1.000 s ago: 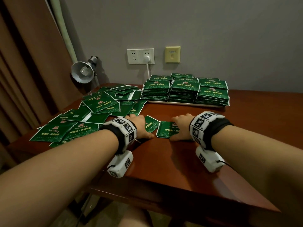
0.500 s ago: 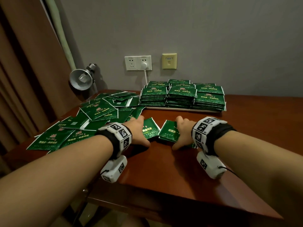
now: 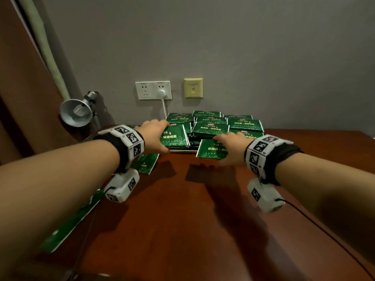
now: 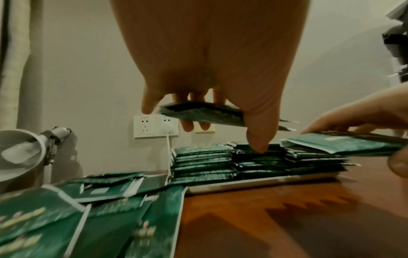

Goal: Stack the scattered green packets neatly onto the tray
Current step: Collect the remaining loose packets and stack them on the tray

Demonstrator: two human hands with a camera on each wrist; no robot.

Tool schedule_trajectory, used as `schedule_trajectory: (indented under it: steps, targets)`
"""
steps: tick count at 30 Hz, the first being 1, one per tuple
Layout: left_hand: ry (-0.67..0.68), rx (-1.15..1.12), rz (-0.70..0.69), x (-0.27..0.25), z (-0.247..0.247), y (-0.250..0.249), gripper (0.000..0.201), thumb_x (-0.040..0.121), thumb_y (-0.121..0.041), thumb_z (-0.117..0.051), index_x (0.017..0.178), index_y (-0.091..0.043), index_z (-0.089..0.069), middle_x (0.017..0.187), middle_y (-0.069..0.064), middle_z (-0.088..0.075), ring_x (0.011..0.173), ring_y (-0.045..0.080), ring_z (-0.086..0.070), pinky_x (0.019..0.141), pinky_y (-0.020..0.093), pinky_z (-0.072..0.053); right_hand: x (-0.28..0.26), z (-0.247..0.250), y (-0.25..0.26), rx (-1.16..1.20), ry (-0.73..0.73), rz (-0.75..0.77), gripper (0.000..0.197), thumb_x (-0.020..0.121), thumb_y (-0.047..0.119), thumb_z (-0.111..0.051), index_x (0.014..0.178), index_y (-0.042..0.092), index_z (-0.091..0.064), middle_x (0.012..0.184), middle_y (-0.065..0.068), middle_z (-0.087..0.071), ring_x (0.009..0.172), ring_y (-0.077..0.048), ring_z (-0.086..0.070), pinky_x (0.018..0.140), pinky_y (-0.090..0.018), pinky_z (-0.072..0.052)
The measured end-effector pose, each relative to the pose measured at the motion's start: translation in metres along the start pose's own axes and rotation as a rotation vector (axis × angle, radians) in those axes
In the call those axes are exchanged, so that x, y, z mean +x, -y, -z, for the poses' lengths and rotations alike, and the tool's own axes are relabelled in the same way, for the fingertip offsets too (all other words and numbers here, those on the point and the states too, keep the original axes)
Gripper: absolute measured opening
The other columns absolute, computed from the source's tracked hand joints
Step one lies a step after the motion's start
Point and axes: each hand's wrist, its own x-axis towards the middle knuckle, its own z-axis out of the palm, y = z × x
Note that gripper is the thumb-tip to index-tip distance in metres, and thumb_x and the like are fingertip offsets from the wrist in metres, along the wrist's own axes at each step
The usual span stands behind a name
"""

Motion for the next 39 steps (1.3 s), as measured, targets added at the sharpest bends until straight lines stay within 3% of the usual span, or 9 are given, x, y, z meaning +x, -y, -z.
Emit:
schedule_trajectory:
  steps: [5,12,19,26,32,35,37,39]
  targets:
    - [-0.034,-0.024,-0.01,0.064,0.026,-0.001,0.083,0.072,-0.038,-0.082,0.139,-0.015,-0.04,0.136,0.007,-0.051,0.123,0.028,-0.047,0.104,0.044,-0.042,0.041,0.038,-0.045,0.067,-0.067,-0.083,0.087,0.077,0.046,-0.075,0.148,0.019,-0.032,0.142,-0.006,-0.048,0.124,-0.029,-0.051,0.101,-0.04,-0.045]
    - [-0.033,-0.081,0.005,0.163,0.027,0.0,0.082,0.07,-0.03,-0.085,0.138,-0.011,-0.042,0.136,0.01,-0.053,0.121,0.028,-0.052,0.097,0.036,-0.043,0.121,0.067,-0.103,0.078,-0.059,-0.183,0.083,0.078,0.036,-0.078,0.146,0.012,-0.036,0.141,-0.01,-0.049,0.126,-0.03,-0.05,0.1,-0.036,-0.04]
    - [0.063,-0.06,0.056,0.247,0.0,0.019,0.085,0.069,-0.026,-0.086,0.139,-0.012,-0.04,0.136,0.012,-0.052,0.12,0.03,-0.052,0.1,0.042,-0.045,0.2,0.067,-0.131,-0.002,0.051,-0.146,0.079,0.08,0.04,-0.075,0.145,0.016,-0.037,0.138,-0.008,-0.052,0.121,-0.029,-0.052,0.1,-0.039,-0.043]
    - [0.139,-0.035,0.075,0.292,-0.013,0.031,0.076,0.071,-0.017,-0.083,0.135,-0.015,-0.044,0.127,0.011,-0.057,0.105,0.026,-0.054,0.093,0.039,-0.046,0.24,0.048,-0.157,-0.029,0.152,-0.15,0.076,0.08,0.04,-0.075,0.145,0.022,-0.039,0.135,-0.005,-0.055,0.116,-0.026,-0.056,0.101,-0.036,-0.044]
    - [0.244,-0.012,0.057,0.305,-0.024,0.028,0.075,0.077,-0.001,-0.067,0.143,-0.022,-0.039,0.139,0.004,-0.051,0.119,0.024,-0.053,0.098,0.037,-0.049,0.252,0.041,-0.163,0.012,0.186,-0.168,0.079,0.08,0.039,-0.075,0.147,0.022,-0.036,0.139,-0.001,-0.053,0.119,-0.024,-0.055,0.103,-0.035,-0.042]
    - [0.276,-0.051,0.045,0.301,-0.016,0.022,0.082,0.078,0.006,-0.057,0.149,-0.025,-0.03,0.145,0.006,-0.044,0.111,0.023,-0.057,0.083,0.034,-0.054,0.248,0.046,-0.156,0.018,0.154,-0.151,0.078,0.083,0.044,-0.071,0.148,0.023,-0.033,0.142,0.003,-0.051,0.124,-0.022,-0.052,0.105,-0.034,-0.039]
    - [0.254,-0.042,0.034,0.293,-0.008,0.017,0.084,0.079,0.006,-0.056,0.15,-0.026,-0.027,0.148,0.007,-0.04,0.1,0.021,-0.059,0.067,0.026,-0.051,0.241,0.054,-0.148,0.007,0.127,-0.127,0.074,0.085,0.042,-0.069,0.148,0.023,-0.033,0.142,0.003,-0.05,0.124,-0.022,-0.052,0.105,-0.035,-0.04]
    - [0.213,0.0,0.024,0.28,0.0,0.012,0.082,0.08,0.005,-0.054,0.151,-0.026,-0.027,0.15,0.007,-0.039,0.095,0.019,-0.058,0.06,0.021,-0.048,0.23,0.062,-0.135,0.008,0.108,-0.096,0.072,0.086,0.041,-0.068,0.147,0.024,-0.034,0.141,0.004,-0.052,0.123,-0.022,-0.052,0.105,-0.035,-0.039]
